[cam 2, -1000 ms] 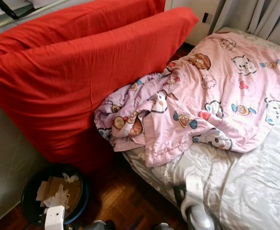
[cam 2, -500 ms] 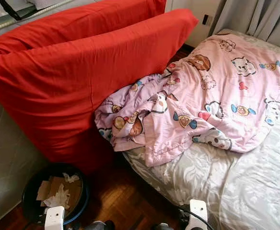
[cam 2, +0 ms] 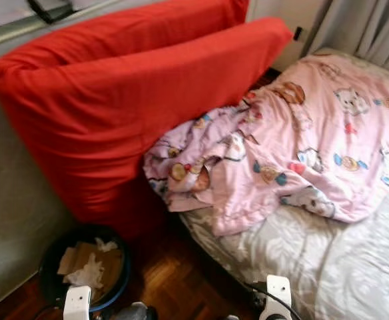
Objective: Clean up the room
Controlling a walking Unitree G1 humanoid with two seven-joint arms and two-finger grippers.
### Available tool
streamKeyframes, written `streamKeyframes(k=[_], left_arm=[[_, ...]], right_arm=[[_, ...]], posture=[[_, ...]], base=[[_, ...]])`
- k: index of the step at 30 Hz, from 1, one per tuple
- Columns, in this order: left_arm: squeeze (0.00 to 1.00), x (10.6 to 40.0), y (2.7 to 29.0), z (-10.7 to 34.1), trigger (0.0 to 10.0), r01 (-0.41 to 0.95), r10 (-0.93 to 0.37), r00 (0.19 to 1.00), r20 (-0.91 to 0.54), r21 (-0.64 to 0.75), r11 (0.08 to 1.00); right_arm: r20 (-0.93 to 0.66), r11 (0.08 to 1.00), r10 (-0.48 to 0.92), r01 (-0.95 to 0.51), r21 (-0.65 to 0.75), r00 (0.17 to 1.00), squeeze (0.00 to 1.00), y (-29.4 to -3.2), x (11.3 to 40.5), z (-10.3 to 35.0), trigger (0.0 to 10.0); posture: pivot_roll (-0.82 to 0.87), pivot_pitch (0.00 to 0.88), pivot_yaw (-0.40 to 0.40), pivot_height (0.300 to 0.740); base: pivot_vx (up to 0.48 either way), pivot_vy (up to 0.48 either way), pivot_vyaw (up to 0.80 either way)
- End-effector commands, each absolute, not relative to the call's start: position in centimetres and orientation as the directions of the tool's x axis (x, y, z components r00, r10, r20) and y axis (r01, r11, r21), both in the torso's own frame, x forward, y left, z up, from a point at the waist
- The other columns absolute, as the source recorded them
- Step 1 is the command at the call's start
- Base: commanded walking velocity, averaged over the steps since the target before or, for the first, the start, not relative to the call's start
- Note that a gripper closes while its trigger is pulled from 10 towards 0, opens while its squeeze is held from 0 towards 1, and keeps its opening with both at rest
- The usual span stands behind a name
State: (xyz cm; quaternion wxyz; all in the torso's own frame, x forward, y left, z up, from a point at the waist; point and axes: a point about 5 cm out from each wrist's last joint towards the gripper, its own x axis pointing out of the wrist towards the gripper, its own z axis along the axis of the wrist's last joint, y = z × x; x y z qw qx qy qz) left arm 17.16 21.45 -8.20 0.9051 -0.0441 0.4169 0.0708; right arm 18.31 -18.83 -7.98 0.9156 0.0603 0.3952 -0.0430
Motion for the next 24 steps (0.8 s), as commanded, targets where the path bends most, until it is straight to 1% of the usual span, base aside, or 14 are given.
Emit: streamKeyframes(k=[1,9,24], left_arm=[[0.00,16.31,21.00,-8.72,10.0,-0.162,0.077,0.611,-0.787,-0.028,0.986],[0.00,16.37,20.99,-8.68,10.0,-0.168,0.076,0.617,-0.783,-0.037,0.985],[0.00,16.33,21.01,-8.71,10.0,-0.170,0.074,0.613,-0.787,-0.040,0.985]], right_arm=[[-0.754,0.988,-0.042,0.140,0.067,0.656,0.00,-19.23,17.27,-8.45,10.0],[-0.741,0.986,-0.039,0.144,0.078,0.670,0.00,-19.31,17.91,-8.14,10.0],[-0.736,0.989,-0.047,0.137,0.062,0.676,0.00,-19.44,17.99,-8.06,10.0]], posture=[[0.05,0.196,-0.018,0.719],[0.05,0.202,-0.019,0.719],[0.06,0.205,-0.019,0.719]], base=[[0.000,0.000,0.00],[0.000,0.000,0.00],[0.000,0.000,0.00]])
